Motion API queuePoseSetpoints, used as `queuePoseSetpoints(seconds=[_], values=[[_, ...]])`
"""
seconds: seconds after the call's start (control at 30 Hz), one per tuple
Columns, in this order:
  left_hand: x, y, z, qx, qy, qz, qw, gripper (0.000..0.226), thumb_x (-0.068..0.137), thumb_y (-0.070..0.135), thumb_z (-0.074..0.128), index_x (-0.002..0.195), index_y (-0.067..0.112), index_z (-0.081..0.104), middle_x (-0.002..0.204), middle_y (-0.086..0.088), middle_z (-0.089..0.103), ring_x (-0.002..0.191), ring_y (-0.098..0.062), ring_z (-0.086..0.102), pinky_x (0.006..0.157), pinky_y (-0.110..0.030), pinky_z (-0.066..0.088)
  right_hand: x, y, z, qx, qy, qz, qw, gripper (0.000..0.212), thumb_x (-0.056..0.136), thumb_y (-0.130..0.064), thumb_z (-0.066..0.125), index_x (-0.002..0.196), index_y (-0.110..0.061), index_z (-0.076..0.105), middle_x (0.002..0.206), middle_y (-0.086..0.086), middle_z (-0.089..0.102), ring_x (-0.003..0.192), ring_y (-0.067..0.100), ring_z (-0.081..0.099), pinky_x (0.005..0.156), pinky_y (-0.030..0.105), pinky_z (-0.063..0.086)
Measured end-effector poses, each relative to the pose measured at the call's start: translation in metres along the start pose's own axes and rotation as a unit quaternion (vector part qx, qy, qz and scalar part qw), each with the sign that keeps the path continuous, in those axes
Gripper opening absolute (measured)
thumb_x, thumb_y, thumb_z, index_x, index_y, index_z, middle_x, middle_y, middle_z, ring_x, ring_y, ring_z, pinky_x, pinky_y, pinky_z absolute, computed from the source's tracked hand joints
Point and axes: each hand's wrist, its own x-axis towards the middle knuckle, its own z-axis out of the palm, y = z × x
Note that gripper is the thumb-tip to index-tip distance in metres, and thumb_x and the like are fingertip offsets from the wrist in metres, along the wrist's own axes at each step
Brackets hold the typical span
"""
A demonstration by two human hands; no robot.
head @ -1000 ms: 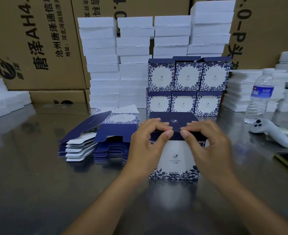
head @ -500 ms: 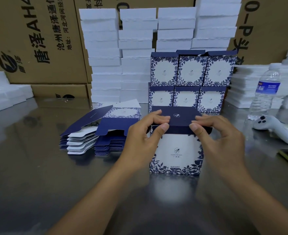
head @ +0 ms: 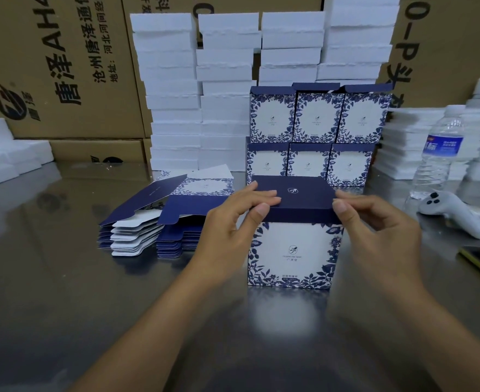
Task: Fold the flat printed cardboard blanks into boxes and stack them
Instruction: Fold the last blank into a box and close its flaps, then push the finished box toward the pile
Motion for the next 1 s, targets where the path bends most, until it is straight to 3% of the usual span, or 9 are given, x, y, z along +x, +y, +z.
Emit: queuePoseSetpoints(seconds=[0.17, 0.23, 0.47, 0.57, 0.63, 0.73, 0.83, 0.9, 1.0], values=[[-0.002, -0.002, -0.003, -0.019, -0.032, -0.012, 0.999, 0.027, 0.091, 0.033, 0.038, 0.105, 0.034, 0.061, 0.122, 0.013, 0.060, 0.135, 0.002, 0.035, 0.110, -0.015, 0.026, -0.002, -0.002, -0.002, 0.050, -0.007, 0.017, 0.999, 0.011, 0.076, -0.040, 0.063, 0.080, -0.040, 0.074, 0.094, -0.023, 0.071, 0.096, -0.001, 0.066, 0.083, 0.011, 0.046], [-0.001, -0.001, -0.005, -0.030, -0.043, -0.016, 0.999, 0.029, 0.091, 0.032, 0.036, 0.106, 0.031, 0.061, 0.124, 0.012, 0.060, 0.134, 0.005, 0.034, 0.110, -0.014, 0.025, -0.001, -0.002, -0.003, 0.086, -0.014, 0.039, 0.995, 0.013, 0.077, -0.036, 0.062, 0.080, -0.037, 0.075, 0.094, -0.022, 0.071, 0.097, -0.001, 0.065, 0.080, 0.008, 0.045], [-0.002, 0.002, -0.002, -0.035, -0.021, -0.027, 0.999, 0.025, 0.092, 0.027, 0.040, 0.103, 0.031, 0.062, 0.121, 0.014, 0.060, 0.134, 0.001, 0.035, 0.105, -0.008, 0.027, -0.001, -0.004, -0.002, 0.080, -0.009, 0.040, 0.996, 0.013, 0.078, -0.032, 0.061, 0.075, -0.037, 0.074, 0.094, -0.020, 0.072, 0.094, -0.001, 0.066, 0.079, 0.010, 0.046], [-0.008, 0.005, 0.003, -0.015, 0.021, -0.011, 1.000, 0.024, 0.096, 0.022, 0.045, 0.100, 0.036, 0.063, 0.124, 0.014, 0.056, 0.126, 0.010, 0.039, 0.090, 0.000, 0.031, -0.007, -0.006, -0.002, 0.014, -0.016, 0.021, 1.000, 0.010, 0.083, -0.030, 0.062, 0.080, -0.036, 0.069, 0.103, -0.018, 0.070, 0.095, 0.000, 0.064, 0.080, 0.016, 0.047], [-0.013, 0.005, 0.010, -0.009, 0.069, -0.008, 0.998, 0.025, 0.096, 0.018, 0.050, 0.097, 0.039, 0.063, 0.120, 0.012, 0.046, 0.111, 0.018, 0.041, 0.081, 0.001, 0.035, -0.016, -0.008, -0.001, -0.084, -0.015, -0.019, 0.996, 0.010, 0.086, -0.026, 0.066, 0.094, -0.033, 0.065, 0.115, -0.015, 0.064, 0.105, 0.005, 0.059, 0.092, 0.024, 0.044], [-0.019, 0.006, 0.018, -0.008, 0.120, -0.019, 0.993, 0.027, 0.093, 0.014, 0.057, 0.098, 0.040, 0.063, 0.109, 0.000, 0.045, 0.098, 0.010, 0.045, 0.075, 0.001, 0.038, -0.032, -0.014, 0.012, -0.281, -0.028, -0.135, 0.950, 0.045, 0.076, -0.034, 0.069, 0.118, -0.023, 0.058, 0.138, 0.003, 0.044, 0.126, 0.017, 0.039, 0.108, 0.017, 0.021], [-0.023, 0.006, 0.021, 0.012, 0.124, -0.025, 0.992, 0.030, 0.091, 0.014, 0.060, 0.105, 0.041, 0.059, 0.109, -0.001, 0.049, 0.100, 0.006, 0.048, 0.082, -0.002, 0.038, -0.049, -0.018, 0.034, -0.331, -0.038, -0.141, 0.932, 0.080, 0.064, -0.037, 0.079, 0.133, -0.015, 0.047, 0.151, 0.018, 0.019, 0.138, 0.029, 0.017, 0.111, 0.038, 0.018], [-0.026, 0.008, 0.024, 0.020, 0.126, -0.031, 0.991, 0.031, 0.091, 0.015, 0.060, 0.107, 0.042, 0.057, 0.109, 0.003, 0.048, 0.101, 0.008, 0.048, 0.088, -0.006, 0.037, -0.057, -0.016, 0.044, -0.334, -0.024, -0.123, 0.934, 0.093, 0.059, -0.037, 0.084, 0.138, -0.016, 0.040, 0.153, 0.018, 0.008, 0.140, 0.031, 0.010, 0.109, 0.046, 0.017], [-0.029, 0.012, 0.030, 0.001, 0.107, -0.021, 0.994, 0.030, 0.087, 0.022, 0.055, 0.109, 0.042, 0.056, 0.110, 0.006, 0.047, 0.102, 0.010, 0.049, 0.083, -0.004, 0.037, -0.055, -0.011, 0.046, -0.329, -0.014, -0.087, 0.940, 0.097, 0.061, -0.046, 0.081, 0.142, -0.025, 0.031, 0.154, 0.006, -0.008, 0.141, 0.028, 0.001, 0.109, 0.051, 0.016]])
